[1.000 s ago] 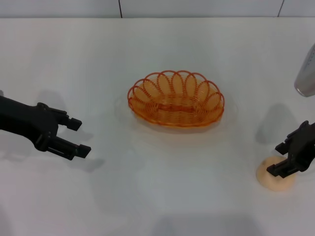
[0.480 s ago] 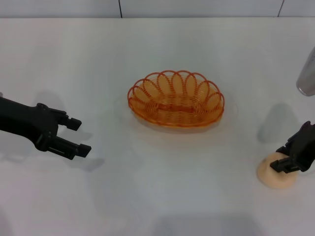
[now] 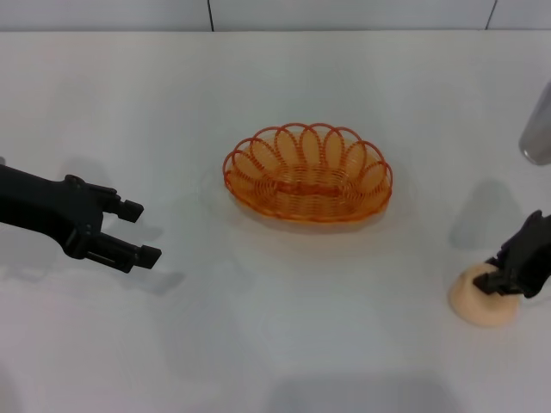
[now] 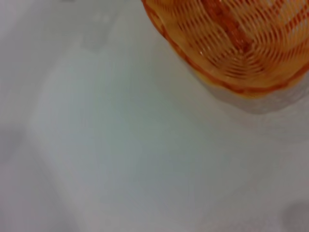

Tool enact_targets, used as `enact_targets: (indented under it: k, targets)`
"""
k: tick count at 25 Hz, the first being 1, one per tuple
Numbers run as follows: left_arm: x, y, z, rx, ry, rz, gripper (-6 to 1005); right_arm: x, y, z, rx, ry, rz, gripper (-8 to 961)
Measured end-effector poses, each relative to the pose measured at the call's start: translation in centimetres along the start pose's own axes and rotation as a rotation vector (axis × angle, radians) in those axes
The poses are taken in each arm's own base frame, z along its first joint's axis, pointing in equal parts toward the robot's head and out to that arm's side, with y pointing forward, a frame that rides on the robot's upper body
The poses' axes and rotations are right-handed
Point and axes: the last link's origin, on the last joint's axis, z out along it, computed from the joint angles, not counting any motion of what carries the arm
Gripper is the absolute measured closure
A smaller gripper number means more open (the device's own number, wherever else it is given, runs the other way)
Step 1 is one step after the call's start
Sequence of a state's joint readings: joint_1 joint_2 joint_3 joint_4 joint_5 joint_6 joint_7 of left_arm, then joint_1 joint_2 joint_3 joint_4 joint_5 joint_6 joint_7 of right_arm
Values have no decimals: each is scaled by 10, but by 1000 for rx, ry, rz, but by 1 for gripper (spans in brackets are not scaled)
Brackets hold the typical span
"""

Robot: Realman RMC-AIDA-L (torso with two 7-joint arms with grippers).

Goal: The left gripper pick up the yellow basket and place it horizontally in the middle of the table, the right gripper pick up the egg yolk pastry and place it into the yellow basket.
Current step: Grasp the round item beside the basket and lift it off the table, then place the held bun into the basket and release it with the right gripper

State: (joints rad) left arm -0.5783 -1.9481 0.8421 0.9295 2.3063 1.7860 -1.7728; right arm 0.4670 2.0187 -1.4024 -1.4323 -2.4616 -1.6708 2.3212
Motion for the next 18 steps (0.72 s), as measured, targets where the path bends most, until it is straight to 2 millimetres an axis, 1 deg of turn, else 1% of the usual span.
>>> enact_targets:
  k: [2,7,12,18]
  targets:
    - [0,0,0,0,0,1,114,-3,0,-3,-1,-15,-1,750]
    - [0,0,-1,1,0,0,114,-21,1,-16,-14,-96,-21,786]
    - [-1,0,-1,2,0,7,114,-43,4,-24,-26,-154,-58,825]
    - [-1,0,-1,2,-3,13,114,-75,11,-30,-37,-234,-124,864]
